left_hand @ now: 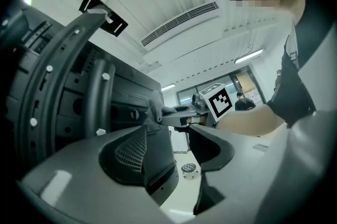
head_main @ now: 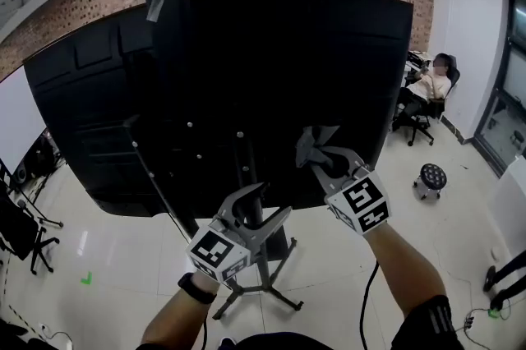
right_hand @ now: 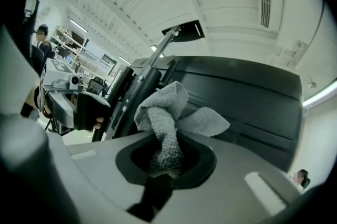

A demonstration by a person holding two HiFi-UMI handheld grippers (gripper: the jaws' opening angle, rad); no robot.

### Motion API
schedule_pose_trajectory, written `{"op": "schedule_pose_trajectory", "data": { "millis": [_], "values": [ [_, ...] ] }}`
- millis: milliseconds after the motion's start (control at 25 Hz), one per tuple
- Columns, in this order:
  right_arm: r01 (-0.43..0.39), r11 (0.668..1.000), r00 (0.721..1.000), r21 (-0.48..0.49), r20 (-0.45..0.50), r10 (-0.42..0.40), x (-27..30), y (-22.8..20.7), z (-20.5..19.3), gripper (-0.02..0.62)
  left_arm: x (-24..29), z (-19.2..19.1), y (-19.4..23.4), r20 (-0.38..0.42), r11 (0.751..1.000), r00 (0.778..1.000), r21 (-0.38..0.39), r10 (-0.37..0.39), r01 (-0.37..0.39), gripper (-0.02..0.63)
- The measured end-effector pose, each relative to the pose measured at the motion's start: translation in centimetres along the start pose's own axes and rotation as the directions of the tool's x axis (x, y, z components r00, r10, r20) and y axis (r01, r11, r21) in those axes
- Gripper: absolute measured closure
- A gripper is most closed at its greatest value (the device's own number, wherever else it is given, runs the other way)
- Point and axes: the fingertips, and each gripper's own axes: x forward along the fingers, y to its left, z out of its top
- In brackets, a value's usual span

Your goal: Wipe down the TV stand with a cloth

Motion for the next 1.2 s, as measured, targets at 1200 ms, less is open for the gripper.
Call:
{"op": "schedule_pose_trajectory", "data": {
  "millis": [1200],
  "values": [
    [-0.247, 0.934, 0.967, -0.259, 0.002, 0.256, 23.8, 35.3, 25.1, 0.565, -35.9, 7.0, 20.7, 0.037, 0.948, 0.952, 0.089, 0.303, -0.305, 0.334]
  ]
}}
